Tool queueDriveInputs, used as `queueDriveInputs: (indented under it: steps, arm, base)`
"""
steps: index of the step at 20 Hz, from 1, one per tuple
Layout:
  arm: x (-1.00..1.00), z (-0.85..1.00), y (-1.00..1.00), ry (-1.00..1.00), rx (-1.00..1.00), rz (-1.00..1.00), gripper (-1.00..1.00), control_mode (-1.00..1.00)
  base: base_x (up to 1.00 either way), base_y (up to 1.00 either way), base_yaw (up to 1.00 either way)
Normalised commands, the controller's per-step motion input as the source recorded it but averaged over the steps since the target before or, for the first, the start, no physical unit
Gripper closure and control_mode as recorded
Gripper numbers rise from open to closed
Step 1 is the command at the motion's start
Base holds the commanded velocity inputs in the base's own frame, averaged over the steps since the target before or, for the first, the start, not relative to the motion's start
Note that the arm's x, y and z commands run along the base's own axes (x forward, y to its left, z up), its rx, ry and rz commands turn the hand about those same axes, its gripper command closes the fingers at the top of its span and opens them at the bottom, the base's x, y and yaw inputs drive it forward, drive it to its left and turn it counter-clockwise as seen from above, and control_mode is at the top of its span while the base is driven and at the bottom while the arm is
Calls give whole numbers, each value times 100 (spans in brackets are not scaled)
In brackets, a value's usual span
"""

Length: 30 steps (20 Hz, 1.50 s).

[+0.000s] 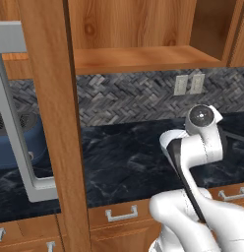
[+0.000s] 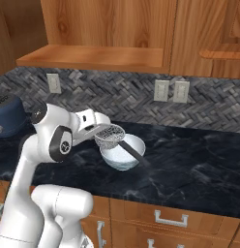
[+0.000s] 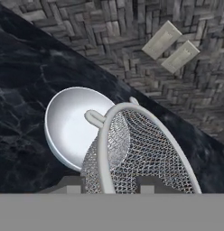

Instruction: Open the cabinet and setup a tea strainer by placing it in the bowl upright.

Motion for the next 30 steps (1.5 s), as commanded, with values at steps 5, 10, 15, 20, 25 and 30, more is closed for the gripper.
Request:
queueDriveInputs:
  steps: [5, 10, 15, 20, 25, 30]
  arm:
    - [36, -55, 0, 1, 0, 3, 100, -100]
    - [3, -52, 0, 0, 0, 0, 100, -100]
    - [0, -41, 0, 0, 0, 0, 100, -100]
    - [4, -22, -3, 0, 0, 0, 100, -100]
    - [6, -12, 0, -4, 0, 1, 100, -100]
    - [11, -3, 0, 0, 0, 0, 100, -100]
  base:
    - [0, 0, 0]
    - [0, 0, 0]
    - [0, 0, 0]
    - [0, 0, 0]
    - [0, 0, 0]
    - [0, 0, 0]
